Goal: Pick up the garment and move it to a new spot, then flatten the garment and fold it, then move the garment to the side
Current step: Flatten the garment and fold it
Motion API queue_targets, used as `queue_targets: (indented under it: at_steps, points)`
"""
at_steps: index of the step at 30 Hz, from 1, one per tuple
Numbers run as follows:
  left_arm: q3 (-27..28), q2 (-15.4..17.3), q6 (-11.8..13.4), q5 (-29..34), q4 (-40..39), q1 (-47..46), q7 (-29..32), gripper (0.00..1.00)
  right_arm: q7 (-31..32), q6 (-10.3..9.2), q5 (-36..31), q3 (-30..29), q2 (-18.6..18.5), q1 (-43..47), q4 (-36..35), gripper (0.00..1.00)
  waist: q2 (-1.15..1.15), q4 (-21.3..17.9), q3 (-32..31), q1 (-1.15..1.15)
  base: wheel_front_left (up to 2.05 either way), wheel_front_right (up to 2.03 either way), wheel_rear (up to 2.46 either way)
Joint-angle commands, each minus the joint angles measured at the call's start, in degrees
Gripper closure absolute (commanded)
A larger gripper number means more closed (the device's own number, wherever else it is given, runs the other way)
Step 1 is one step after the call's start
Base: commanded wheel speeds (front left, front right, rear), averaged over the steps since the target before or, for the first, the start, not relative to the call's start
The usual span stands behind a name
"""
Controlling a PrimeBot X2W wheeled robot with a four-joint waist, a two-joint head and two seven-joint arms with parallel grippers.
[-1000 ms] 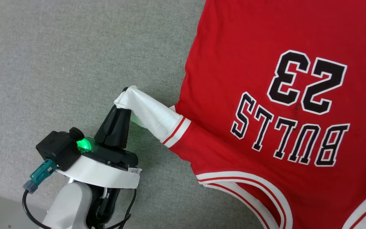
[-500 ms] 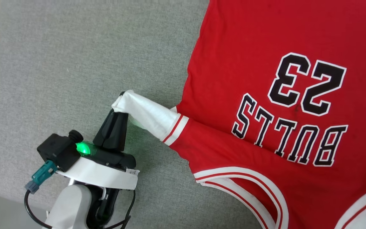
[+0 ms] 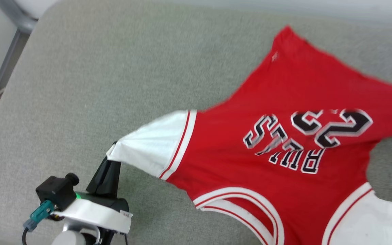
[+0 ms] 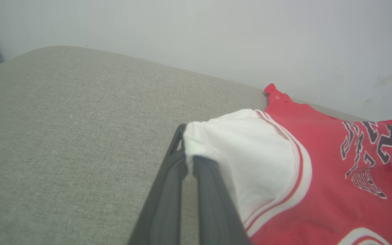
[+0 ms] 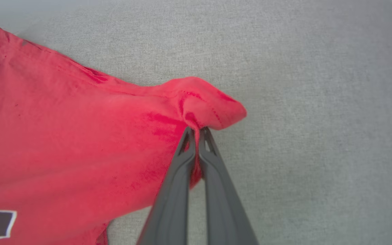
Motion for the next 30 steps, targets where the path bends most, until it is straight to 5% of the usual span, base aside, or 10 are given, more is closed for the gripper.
queue_targets:
  at_steps: [1,12,24,25,26,27,30]
  points:
    - [0.76,0.48,0.75,-0.61,0.21,1.72,-0.09,1.00,-0.60,-0.08,1.02,-1.05,0.45,6.75,-3.48,1.00,0.00,-2.47,-5.09,0.00,0.00,0.00,0.00]
    - [1.89,0.84,2.48,-2.55,3.38,8.36,0.95,1.00,-4.74,-0.09,6.90,-6.53,11.62,37.00,-16.59,1.00,0.00,-7.88,-12.05,0.00,0.00,0.00,0.00]
    - [1.20,1.51,3.29,-3.21,6.19,11.28,3.15,1.00,-12.22,-0.07,12.39,-3.56,17.41,52.37,-12.65,0.97,0.00,-10.83,-15.48,0.00,0.00,0.00,0.00]
    - [1.17,1.55,3.35,-3.24,6.31,11.34,3.23,1.00,-14.03,-0.07,13.56,-3.04,17.36,52.44,-11.87,0.65,0.00,-10.98,-15.55,0.00,0.00,0.00,0.00]
    - [1.17,1.55,3.35,-3.24,6.31,11.34,3.23,1.00,-14.03,-0.07,13.56,-3.04,17.36,52.44,-11.87,0.65,0.00,-10.98,-15.55,0.00,0.00,0.00,0.00]
    - [1.08,1.51,3.26,-3.30,6.38,11.38,3.34,1.00,-16.10,-0.07,14.11,-2.37,17.36,52.37,-11.11,0.00,0.00,-11.11,-15.56,0.00,0.00,0.00,0.00]
    - [0.63,1.28,3.05,-3.30,6.70,11.22,3.26,1.00,-23.55,-0.06,16.05,-1.34,17.36,50.46,-9.96,0.00,0.00,-11.39,-15.46,0.00,0.00,0.00,0.00]
